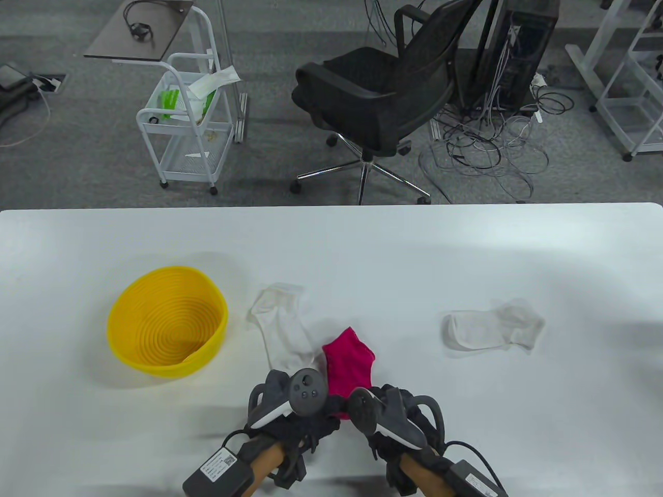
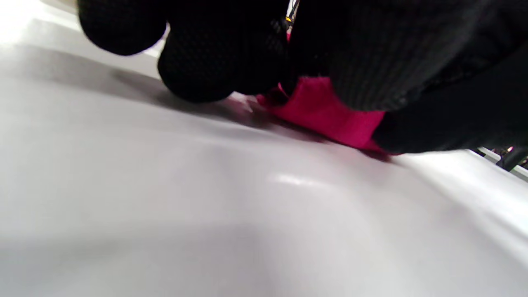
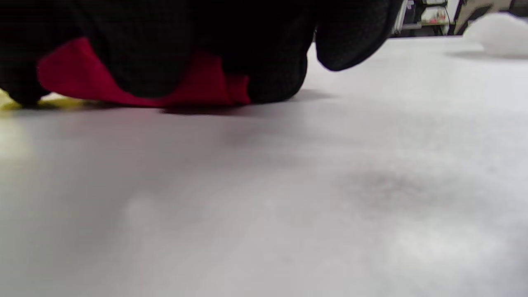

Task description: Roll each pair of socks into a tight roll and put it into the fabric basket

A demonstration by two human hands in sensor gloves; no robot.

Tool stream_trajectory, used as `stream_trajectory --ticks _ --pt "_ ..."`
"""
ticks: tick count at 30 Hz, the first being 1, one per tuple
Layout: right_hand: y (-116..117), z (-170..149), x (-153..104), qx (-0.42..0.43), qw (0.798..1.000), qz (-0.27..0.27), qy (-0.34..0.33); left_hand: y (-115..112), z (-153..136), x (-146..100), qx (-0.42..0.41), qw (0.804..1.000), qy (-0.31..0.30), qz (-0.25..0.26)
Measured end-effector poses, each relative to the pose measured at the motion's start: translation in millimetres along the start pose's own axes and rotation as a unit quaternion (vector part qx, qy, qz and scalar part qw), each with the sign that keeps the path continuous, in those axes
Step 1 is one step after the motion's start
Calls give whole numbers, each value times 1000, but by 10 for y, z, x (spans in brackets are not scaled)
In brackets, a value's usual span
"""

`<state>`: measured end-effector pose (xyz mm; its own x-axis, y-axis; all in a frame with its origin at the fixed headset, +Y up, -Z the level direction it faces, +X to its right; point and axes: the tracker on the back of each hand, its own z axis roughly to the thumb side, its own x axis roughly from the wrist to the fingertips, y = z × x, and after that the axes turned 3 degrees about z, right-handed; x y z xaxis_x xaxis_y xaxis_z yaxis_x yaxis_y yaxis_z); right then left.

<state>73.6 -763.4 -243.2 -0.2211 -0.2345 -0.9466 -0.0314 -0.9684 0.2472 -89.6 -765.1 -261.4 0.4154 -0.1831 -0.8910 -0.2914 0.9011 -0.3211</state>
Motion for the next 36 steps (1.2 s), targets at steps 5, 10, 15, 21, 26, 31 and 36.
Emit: stream_trajectory --ticks 5,10,15,21,26,31,36 --pt "-69 -71 20 56 998 42 -3 -60 87 19 27 999 -14 14" --pt "-182 -102 -30 44 999 14 -5 -78 110 16 15 1000 -6 10" --pt "-346 -118 -151 57 997 -27 -50 -89 68 31 -14 1000 7 -1" --pt "-155 -31 -104 -7 999 30 -40 -79 86 21 -13 1000 13 2" --pt "-64 -66 -46 -6 999 46 -22 125 110 -51 15 998 17 54" --pt "-23 -14 -25 -16 999 43 -12 71 -2 -42 -27 999 16 13" --pt "-49 -45 -1 0 999 34 -4 -20 38 -9 11 1000 18 1"
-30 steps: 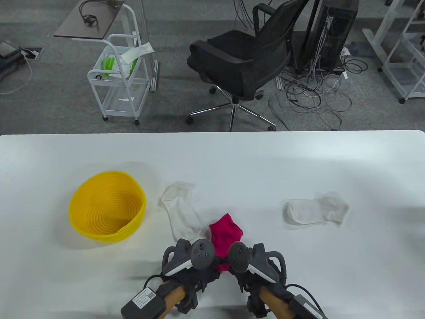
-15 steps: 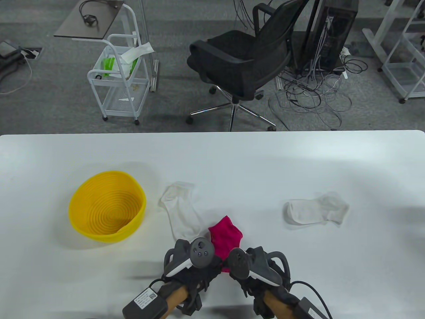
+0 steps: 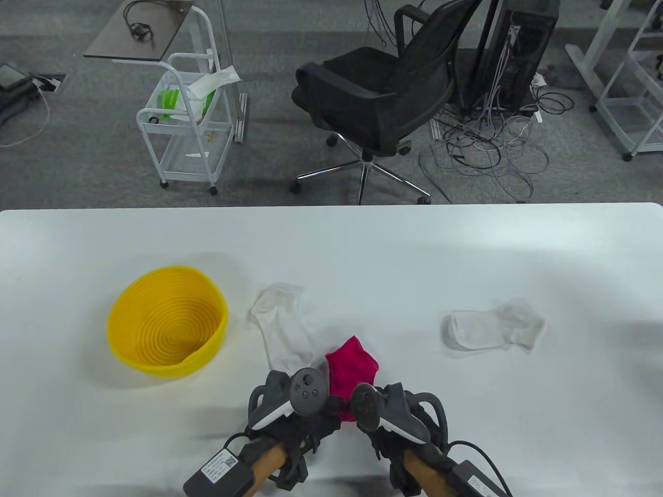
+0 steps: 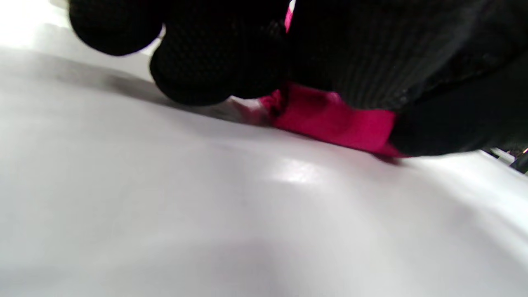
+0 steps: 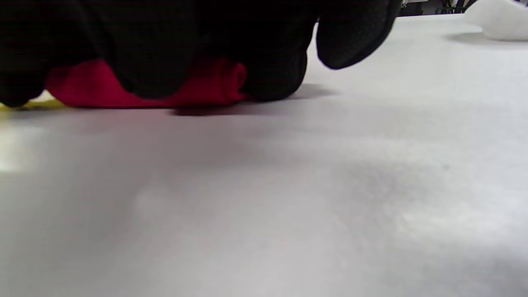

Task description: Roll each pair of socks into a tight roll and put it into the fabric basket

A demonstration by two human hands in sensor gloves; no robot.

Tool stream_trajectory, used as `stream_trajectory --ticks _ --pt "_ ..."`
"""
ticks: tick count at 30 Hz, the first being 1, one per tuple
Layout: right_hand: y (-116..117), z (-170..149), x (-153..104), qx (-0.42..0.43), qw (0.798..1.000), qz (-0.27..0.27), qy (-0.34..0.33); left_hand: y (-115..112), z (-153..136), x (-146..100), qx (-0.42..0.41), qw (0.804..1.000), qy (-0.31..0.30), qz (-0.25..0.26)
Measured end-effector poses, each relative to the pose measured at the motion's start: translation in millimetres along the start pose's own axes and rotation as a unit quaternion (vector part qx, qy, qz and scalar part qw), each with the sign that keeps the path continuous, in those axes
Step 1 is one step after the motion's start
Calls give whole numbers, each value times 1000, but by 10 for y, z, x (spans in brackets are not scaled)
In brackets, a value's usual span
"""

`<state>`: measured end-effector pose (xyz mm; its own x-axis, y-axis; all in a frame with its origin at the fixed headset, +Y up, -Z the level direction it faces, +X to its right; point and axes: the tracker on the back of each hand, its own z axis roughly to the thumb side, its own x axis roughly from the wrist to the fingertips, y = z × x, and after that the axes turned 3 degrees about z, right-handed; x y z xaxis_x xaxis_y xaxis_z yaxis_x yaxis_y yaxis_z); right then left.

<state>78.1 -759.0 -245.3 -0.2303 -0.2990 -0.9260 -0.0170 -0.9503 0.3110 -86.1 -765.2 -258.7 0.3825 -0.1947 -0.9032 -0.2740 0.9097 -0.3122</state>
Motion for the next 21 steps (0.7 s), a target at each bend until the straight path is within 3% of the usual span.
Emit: stream_trajectory --ticks 8,15,21 --pt "-44 -58 4 35 999 18 -4 -37 88 11 25 1000 -10 6" --pt "-233 -47 -116 34 998 -40 -39 -42 65 11 8 1000 1 -1" --pt "-141 30 -127 -9 999 0 -50 -47 46 -7 -5 1000 9 3"
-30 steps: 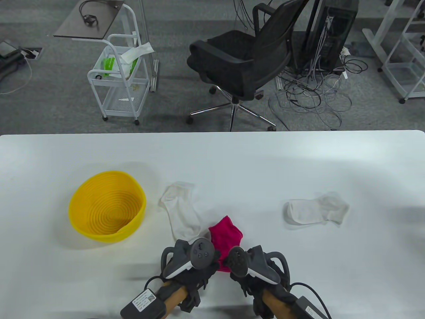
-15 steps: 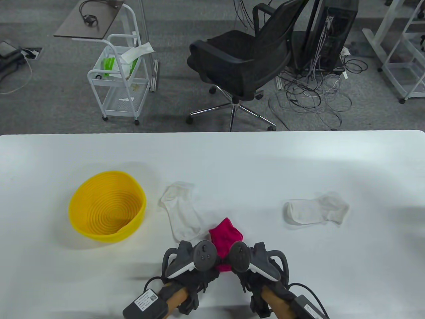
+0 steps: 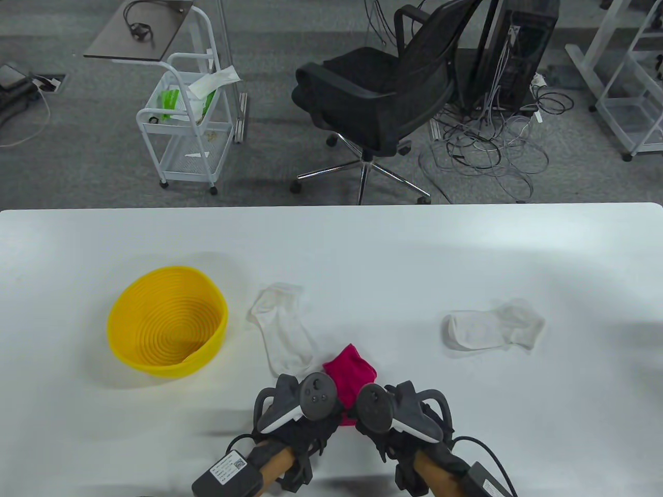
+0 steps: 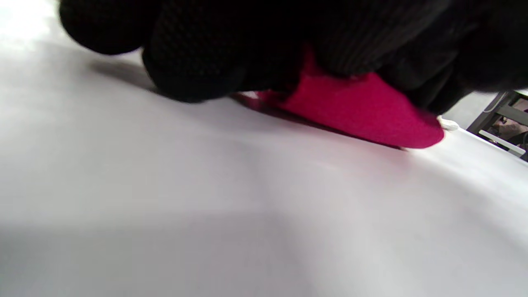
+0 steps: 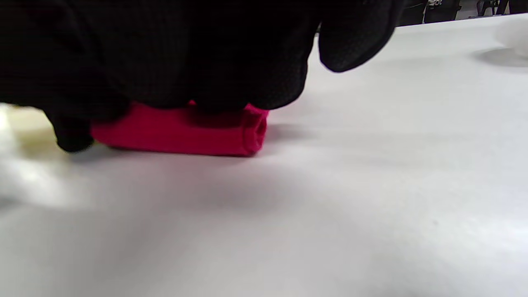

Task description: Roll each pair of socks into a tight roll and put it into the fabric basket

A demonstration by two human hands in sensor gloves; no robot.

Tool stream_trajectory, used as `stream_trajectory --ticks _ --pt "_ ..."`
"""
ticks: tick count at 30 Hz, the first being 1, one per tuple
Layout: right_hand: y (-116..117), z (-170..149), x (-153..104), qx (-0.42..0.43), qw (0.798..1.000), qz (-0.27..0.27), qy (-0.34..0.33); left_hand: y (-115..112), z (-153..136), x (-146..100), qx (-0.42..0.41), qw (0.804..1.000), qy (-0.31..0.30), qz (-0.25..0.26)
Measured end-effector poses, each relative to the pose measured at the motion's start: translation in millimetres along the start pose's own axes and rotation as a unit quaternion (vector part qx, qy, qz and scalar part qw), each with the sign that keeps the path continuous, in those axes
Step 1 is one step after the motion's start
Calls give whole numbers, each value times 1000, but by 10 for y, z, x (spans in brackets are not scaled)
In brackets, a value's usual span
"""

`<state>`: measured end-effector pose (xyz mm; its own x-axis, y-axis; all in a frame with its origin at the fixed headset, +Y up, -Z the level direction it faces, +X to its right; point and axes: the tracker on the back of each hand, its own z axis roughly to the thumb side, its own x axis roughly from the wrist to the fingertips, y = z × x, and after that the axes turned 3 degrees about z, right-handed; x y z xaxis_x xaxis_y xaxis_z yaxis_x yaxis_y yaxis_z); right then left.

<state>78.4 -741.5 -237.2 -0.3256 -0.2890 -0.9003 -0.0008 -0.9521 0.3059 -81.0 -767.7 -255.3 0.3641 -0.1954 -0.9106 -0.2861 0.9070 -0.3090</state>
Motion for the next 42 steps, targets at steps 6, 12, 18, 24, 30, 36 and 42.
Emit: stream_trajectory --ticks 6,12,18,24,30,36,42 --pt "75 -12 32 1 1000 17 16 83 -28 -54 -21 1000 4 17" --pt "145 -29 93 -10 999 15 39 85 -20 -76 -2 1000 0 24" --pt "149 -8 119 -14 998 -8 53 28 43 -43 45 999 4 27" --pt "89 -66 98 10 999 -4 44 21 64 -30 36 999 -5 21" --pt "-121 13 -58 0 998 -70 5 16 26 -36 11 1000 -1 5" --pt "-24 92 -59 -40 999 -30 -3 8 17 -37 4 1000 1 9" --pt "19 14 4 -11 1000 -2 17 29 5 -41 -1 1000 4 14"
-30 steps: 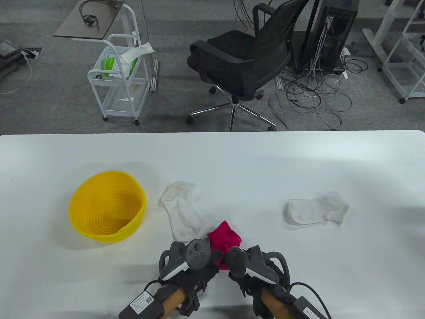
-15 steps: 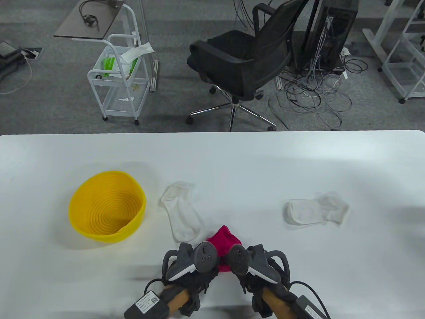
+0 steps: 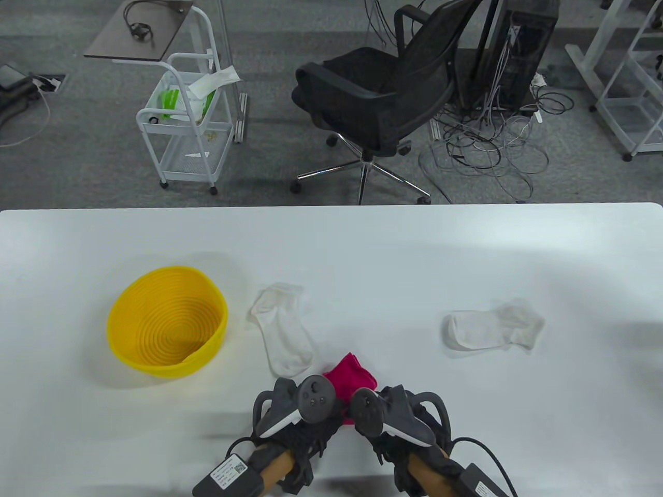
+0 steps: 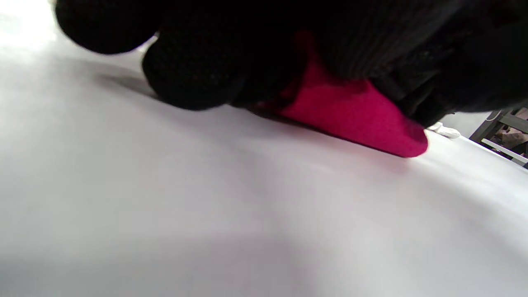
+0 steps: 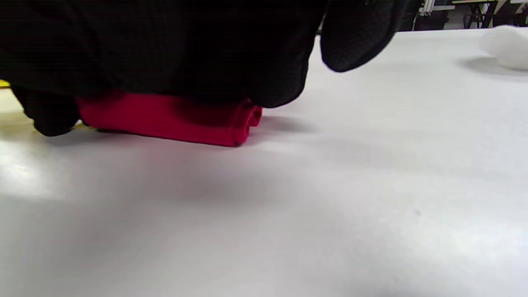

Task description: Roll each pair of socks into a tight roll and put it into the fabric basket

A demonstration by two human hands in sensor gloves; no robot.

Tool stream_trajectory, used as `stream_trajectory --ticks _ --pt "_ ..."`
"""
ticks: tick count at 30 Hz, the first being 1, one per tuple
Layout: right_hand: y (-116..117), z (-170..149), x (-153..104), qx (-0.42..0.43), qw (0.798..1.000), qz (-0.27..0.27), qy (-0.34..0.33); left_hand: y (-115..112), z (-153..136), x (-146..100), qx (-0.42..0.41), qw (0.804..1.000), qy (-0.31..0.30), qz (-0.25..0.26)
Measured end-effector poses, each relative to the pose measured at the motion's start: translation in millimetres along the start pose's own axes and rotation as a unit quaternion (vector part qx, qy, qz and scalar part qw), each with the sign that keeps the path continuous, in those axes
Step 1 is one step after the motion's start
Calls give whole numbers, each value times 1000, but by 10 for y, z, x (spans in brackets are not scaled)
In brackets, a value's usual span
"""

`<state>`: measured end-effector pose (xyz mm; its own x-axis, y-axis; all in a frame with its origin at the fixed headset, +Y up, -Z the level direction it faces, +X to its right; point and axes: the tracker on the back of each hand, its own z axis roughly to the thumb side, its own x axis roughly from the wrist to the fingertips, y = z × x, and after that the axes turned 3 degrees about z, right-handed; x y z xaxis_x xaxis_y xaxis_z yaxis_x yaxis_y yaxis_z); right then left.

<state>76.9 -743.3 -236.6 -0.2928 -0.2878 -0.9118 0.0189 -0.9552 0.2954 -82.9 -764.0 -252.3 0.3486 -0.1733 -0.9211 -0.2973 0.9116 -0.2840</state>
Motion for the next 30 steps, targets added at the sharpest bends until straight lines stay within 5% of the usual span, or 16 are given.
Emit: stream_trajectory --ticks 6,18,27,30 --pt "34 -41 36 13 1000 8 18 134 29 -75 10 999 -5 51" --pt "135 -40 117 6 999 3 47 -20 23 14 49 999 15 16" --pt "54 -99 80 58 997 38 29 -32 42 15 41 999 8 16" --pt "-46 -101 14 53 998 7 16 -32 42 13 41 999 7 15"
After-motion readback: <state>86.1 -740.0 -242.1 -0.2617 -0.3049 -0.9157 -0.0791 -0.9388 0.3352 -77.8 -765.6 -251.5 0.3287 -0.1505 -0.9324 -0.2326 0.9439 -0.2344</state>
